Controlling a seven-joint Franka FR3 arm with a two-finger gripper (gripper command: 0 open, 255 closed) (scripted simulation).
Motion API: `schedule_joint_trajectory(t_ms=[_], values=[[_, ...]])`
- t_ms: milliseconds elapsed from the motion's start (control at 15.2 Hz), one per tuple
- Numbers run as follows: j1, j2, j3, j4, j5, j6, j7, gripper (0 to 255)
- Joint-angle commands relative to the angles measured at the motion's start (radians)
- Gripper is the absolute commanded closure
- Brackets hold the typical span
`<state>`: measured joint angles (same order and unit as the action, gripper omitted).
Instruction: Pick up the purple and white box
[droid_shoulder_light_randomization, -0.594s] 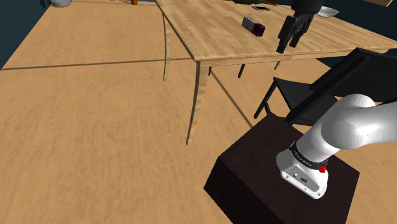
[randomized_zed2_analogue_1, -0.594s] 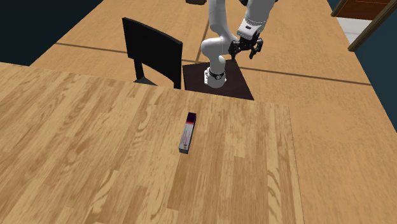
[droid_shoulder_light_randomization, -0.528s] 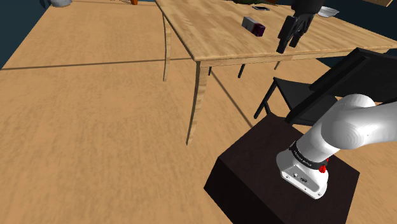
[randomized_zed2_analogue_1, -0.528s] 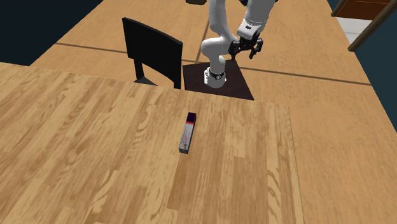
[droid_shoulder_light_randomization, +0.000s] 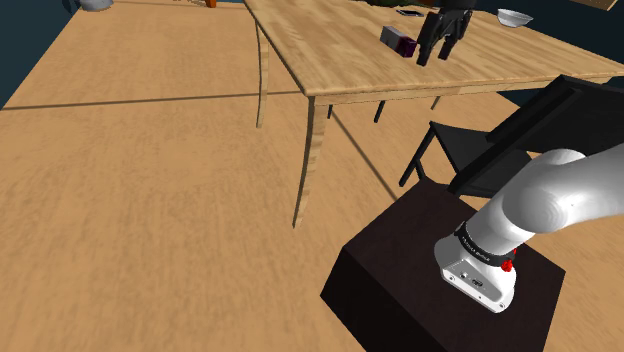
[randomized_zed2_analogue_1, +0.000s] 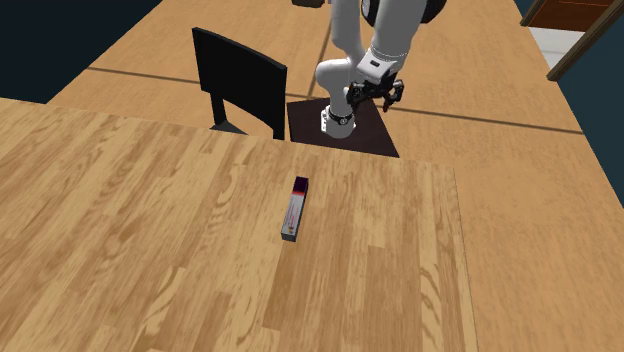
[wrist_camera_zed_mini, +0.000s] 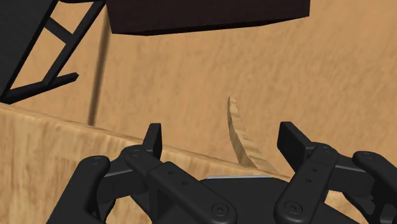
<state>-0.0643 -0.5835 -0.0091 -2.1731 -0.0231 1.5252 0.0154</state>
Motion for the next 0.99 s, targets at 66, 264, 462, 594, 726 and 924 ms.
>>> schedule_joint_trajectory(t_ms=[66,264,462,594,726,924], values=[[-0.02,0.096,-0.029,0.064,-0.015,0.036,-0.014,0],[-0.038,0.192,-0.059,0.141,-0.024,0.059,-0.03,0],[-0.056,0.291,-0.089,0.229,-0.027,0.074,-0.047,0],[-0.067,0.358,-0.108,0.293,-0.025,0.08,-0.058,0],[-0.08,0.427,-0.126,0.362,-0.021,0.081,-0.071,0],[-0.1,0.533,-0.154,0.476,-0.008,0.076,-0.09,0]])
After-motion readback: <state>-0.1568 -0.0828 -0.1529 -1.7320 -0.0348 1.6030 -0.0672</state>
